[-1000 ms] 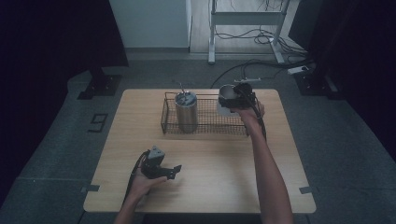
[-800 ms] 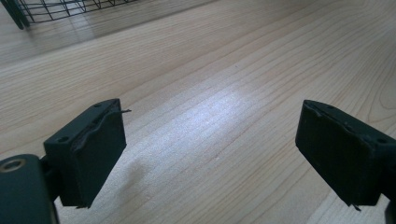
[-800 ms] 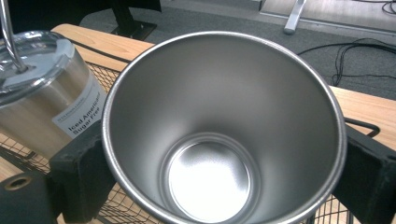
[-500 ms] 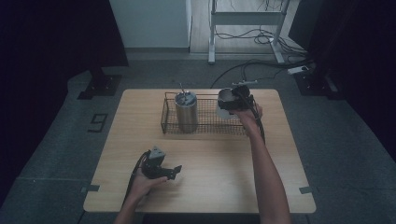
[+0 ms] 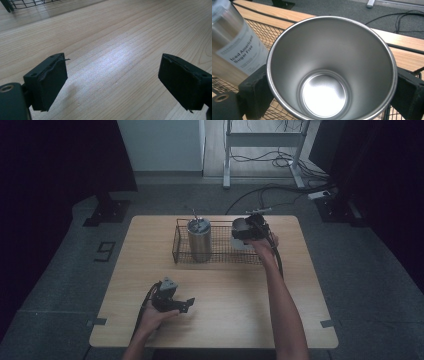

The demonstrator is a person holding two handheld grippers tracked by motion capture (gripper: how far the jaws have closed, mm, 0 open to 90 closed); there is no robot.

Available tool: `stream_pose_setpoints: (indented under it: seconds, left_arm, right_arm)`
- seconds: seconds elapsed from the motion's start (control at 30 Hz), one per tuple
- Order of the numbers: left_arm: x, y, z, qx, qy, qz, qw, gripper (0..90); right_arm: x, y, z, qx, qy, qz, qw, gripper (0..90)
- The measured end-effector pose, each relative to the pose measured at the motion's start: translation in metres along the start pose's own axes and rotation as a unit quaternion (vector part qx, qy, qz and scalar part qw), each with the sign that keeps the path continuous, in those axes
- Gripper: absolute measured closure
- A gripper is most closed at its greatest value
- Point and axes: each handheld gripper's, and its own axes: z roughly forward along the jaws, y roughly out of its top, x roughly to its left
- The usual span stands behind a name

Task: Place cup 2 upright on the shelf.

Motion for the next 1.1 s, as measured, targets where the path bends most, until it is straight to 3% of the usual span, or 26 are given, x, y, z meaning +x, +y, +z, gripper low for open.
stream_pose_setpoints:
  seconds: [1.1]
  left_arm:
    - [-0.003,-0.001,0.002,0.005,-0.003,0.005,1.0,8.5]
  right_arm:
    - [-0.003,-0.013,0.031,0.051,-0.017,-0.017,0.9984,7.1]
